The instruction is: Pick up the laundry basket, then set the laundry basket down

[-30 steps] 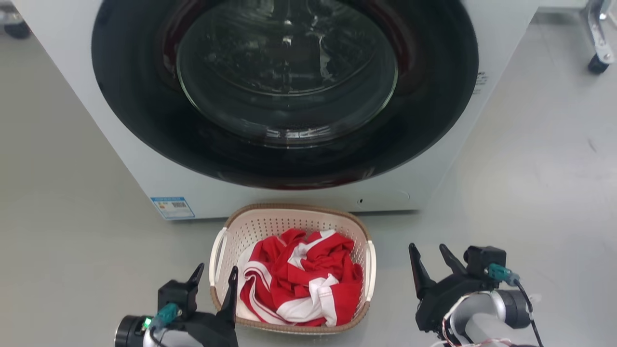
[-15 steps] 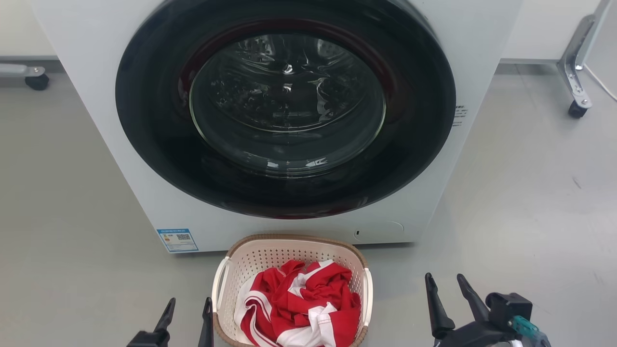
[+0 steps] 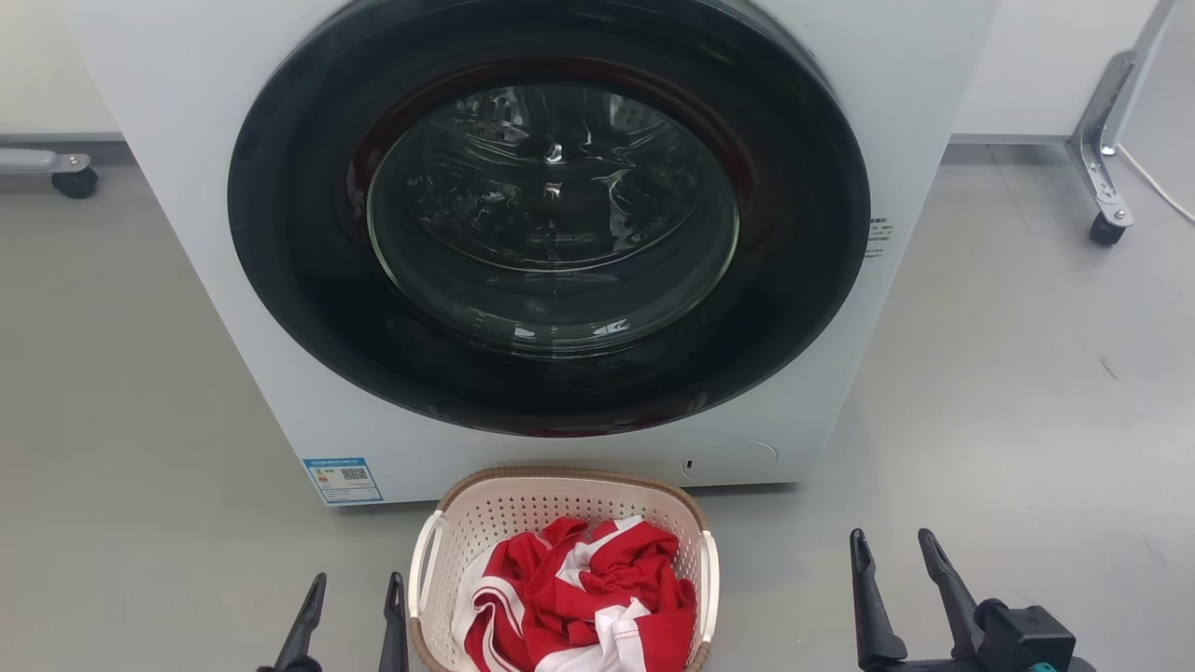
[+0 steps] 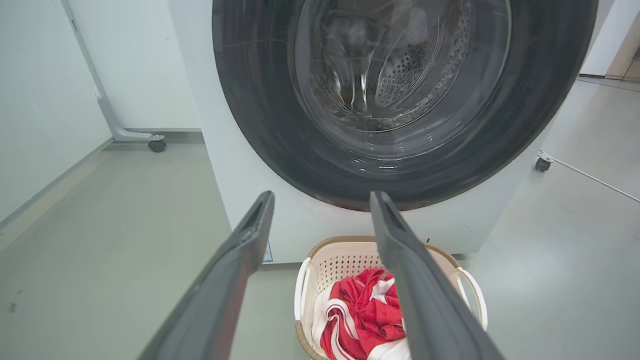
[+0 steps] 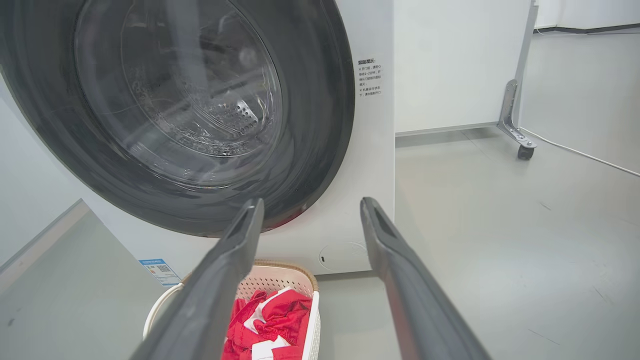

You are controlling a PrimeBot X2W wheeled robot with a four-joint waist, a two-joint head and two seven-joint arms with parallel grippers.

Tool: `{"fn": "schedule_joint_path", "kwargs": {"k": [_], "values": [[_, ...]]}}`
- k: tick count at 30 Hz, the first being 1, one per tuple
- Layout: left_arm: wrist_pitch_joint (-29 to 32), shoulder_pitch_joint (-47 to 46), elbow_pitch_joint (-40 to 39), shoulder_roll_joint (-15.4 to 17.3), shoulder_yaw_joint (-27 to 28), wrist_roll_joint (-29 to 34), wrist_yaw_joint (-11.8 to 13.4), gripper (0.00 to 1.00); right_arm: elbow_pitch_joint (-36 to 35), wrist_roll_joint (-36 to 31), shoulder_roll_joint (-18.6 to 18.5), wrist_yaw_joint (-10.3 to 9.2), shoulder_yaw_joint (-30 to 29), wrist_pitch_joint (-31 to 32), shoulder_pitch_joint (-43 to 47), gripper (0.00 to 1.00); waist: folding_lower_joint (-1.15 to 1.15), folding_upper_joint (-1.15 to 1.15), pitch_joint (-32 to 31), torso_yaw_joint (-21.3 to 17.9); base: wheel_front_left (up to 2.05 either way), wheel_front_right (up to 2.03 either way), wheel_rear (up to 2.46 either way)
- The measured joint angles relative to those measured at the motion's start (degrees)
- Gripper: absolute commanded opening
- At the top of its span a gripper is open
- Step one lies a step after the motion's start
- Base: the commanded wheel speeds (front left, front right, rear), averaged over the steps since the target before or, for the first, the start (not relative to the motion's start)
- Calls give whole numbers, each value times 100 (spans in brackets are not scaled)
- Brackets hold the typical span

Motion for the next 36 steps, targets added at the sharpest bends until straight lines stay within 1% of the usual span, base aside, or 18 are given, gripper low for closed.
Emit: {"fn": "schedule_joint_path", "kwargs": {"k": [9, 14, 25, 26, 31, 35, 36], "values": [[0, 123, -403, -108, 165, 275, 0, 100, -583, -520, 140, 0, -202, 0, 284, 100, 0, 0, 8, -28, 0, 0, 0], [0, 222, -523, -164, 278, 414, 0, 100, -777, -625, 164, 0, -258, 0, 366, 100, 0, 0, -2, -49, 0, 0, 0], [0, 334, -613, -178, 263, 520, 0, 100, -987, -829, 226, 0, -332, 0, 501, 100, 0, 0, -38, -105, 0, 0, 0], [0, 334, -616, -179, 261, 525, 0, 0, -993, -831, 229, 0, -335, 0, 502, 0, 0, 0, -43, -107, 0, 0, 0], [9, 342, -314, -182, 264, 506, -2, 0, -678, -829, 232, 0, -301, 18, 533, 0, 0, 0, -45, -110, 0, 0, 0], [58, 342, -242, -186, 296, 405, -55, 0, -619, -755, 234, 20, -343, 46, 594, 0, 0, 0, -44, -110, 0, 0, 0], [65, 341, -231, -187, 308, 372, -58, 0, -617, -678, 235, 53, -364, 65, 591, 0, 0, 0, -44, -111, 0, 0, 0]]}}
